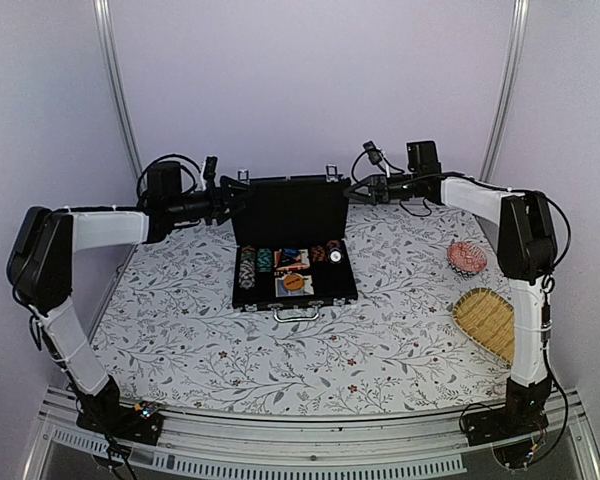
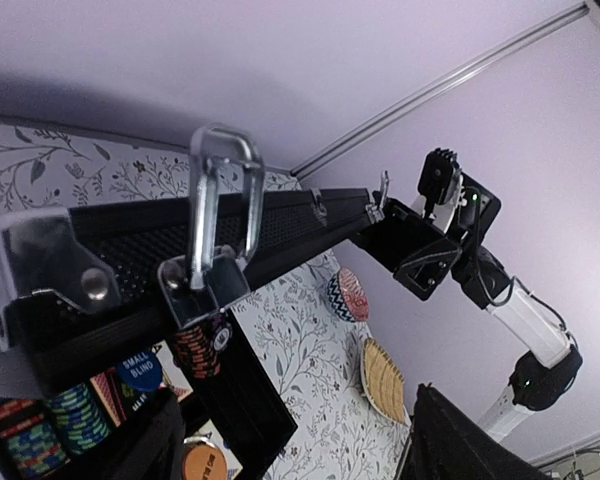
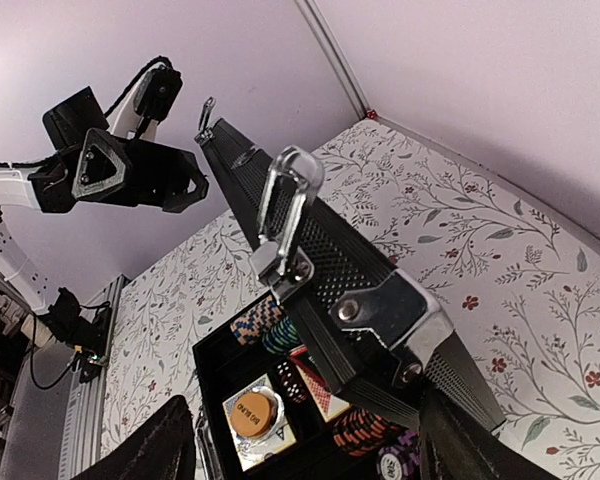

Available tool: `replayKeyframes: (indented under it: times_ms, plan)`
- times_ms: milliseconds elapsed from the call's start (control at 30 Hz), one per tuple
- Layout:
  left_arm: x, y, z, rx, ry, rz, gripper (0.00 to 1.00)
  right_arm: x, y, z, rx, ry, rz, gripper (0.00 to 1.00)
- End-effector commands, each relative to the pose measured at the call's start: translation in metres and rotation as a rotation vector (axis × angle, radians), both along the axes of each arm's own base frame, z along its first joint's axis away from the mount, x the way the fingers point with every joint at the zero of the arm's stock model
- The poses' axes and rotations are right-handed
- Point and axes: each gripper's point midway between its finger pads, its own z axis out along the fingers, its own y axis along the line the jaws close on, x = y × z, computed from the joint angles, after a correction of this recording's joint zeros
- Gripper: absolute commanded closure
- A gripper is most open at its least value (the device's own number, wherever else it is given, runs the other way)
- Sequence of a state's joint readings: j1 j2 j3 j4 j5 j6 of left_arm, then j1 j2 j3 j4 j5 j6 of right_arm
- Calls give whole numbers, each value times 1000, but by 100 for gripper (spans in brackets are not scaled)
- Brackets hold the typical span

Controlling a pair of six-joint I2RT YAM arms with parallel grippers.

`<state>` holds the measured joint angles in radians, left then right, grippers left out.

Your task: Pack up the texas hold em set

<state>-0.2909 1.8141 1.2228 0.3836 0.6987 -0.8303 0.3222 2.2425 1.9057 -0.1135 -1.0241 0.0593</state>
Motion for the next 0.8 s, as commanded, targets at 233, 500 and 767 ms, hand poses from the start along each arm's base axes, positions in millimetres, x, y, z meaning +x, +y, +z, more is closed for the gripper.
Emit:
replayKeyframes:
  times_ms: [233, 500, 767]
  plan:
    - [-179, 0, -33, 262, 276, -192, 27, -104, -20, 3, -55, 18, 129, 23]
    - [-180, 20, 19, 356, 157, -107, 27, -147, -42, -21, -139, 71, 141, 22]
    - [-105, 53, -52, 496, 215, 76, 19, -120, -50, -60, -266, 106, 7, 24]
